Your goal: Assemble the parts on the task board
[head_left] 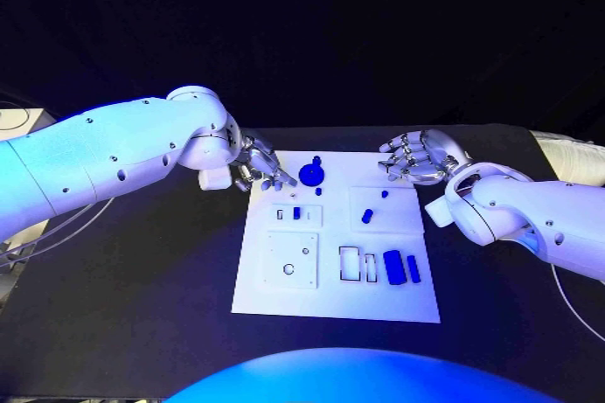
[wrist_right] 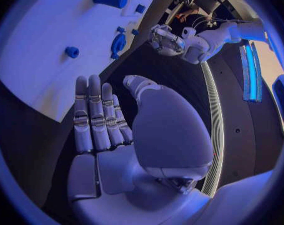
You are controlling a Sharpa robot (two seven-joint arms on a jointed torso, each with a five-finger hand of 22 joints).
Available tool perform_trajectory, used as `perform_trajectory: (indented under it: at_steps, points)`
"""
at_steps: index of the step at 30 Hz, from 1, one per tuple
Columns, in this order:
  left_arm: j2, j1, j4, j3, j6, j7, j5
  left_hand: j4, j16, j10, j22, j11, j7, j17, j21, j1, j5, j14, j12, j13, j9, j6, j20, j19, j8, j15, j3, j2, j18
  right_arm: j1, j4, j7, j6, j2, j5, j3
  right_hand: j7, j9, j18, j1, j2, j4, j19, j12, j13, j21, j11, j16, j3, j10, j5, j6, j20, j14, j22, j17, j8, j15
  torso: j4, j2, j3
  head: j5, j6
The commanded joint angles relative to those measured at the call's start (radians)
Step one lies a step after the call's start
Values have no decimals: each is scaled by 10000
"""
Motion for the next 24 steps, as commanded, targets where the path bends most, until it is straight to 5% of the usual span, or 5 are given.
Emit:
perform_trajectory:
  at_steps: [1,7,24]
  points:
    - [2,14,-359,21,-675,223,-183,45,-16,-93,9,95,108,673,-8,186,-16,392,32,-4,-276,-212,82,9,-372,131,123,-33,76,-12,-13,392,-199,-4,118,2,390,-9,89,-43,-6,-32,-66,48,-17,-57,21,-59,25,-84,52,-81,35,-99,-16,16,54,6,3,13,-9,19,156]
    - [112,15,-1098,64,-1297,363,-85,130,82,-126,179,249,291,800,164,296,-14,452,124,29,-659,-512,200,182,-871,258,148,-178,34,-19,-52,579,-316,10,233,3,401,-18,84,-46,0,-83,-95,4,-95,-82,39,-94,92,-164,58,-87,48,-161,-45,24,83,25,7,25,-18,75,261]
    - [910,-12,-2451,11,-813,386,-834,417,118,-152,200,324,371,833,187,115,-24,468,201,56,-816,-520,269,206,-977,327,-11,-287,35,-26,-104,638,-324,91,279,4,412,-24,82,-54,8,-101,-108,-12,-130,-93,49,-113,122,-186,57,-98,55,-190,-58,26,93,34,-13,22,-2,247,336]
